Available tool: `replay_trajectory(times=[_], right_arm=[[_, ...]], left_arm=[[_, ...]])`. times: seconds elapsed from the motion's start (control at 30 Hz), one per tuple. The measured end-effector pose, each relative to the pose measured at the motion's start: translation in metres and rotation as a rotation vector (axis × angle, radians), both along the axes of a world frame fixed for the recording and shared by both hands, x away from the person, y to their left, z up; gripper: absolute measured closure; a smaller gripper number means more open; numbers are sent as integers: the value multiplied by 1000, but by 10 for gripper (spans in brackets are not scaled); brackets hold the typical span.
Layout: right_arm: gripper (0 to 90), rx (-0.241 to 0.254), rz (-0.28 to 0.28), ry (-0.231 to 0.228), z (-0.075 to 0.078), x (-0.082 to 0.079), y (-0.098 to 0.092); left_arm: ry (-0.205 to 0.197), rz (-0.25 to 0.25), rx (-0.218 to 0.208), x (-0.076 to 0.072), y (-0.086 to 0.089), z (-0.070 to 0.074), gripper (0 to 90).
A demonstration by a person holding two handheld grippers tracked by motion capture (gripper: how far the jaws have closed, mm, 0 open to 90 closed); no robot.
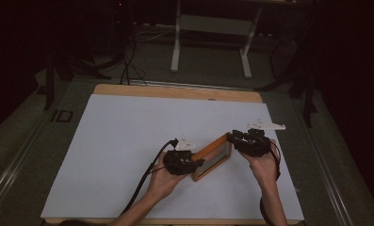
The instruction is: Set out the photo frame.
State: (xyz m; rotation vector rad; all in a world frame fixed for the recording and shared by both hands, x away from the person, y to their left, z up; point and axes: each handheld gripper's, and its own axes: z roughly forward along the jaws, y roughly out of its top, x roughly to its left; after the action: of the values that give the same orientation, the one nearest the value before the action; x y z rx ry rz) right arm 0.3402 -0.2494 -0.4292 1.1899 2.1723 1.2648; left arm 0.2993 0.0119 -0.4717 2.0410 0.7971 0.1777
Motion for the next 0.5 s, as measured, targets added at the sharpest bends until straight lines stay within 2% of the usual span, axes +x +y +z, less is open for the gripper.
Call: replay_trajectory(times=[0.1, 0.17, 0.33, 0.4, 0.5], right_arm=[[644, -14, 19, -2, -1, -1, 5], [650, -19, 32, -7, -2, -1, 7], [656, -29, 65, -11, -4, -3, 16], [660, -38, 89, -20, -4, -6, 21], [664, -50, 119, -32, -2, -10, 28]], left_arm=[[-33, -37, 25, -2, 3, 1, 689], [-81, -88, 62, -3, 7, 2, 690], [-142, -164, 124, -7, 20, 6, 689], [-144, -188, 124, -6, 32, 6, 689], [-129, -203, 98, -4, 51, 3, 688]])
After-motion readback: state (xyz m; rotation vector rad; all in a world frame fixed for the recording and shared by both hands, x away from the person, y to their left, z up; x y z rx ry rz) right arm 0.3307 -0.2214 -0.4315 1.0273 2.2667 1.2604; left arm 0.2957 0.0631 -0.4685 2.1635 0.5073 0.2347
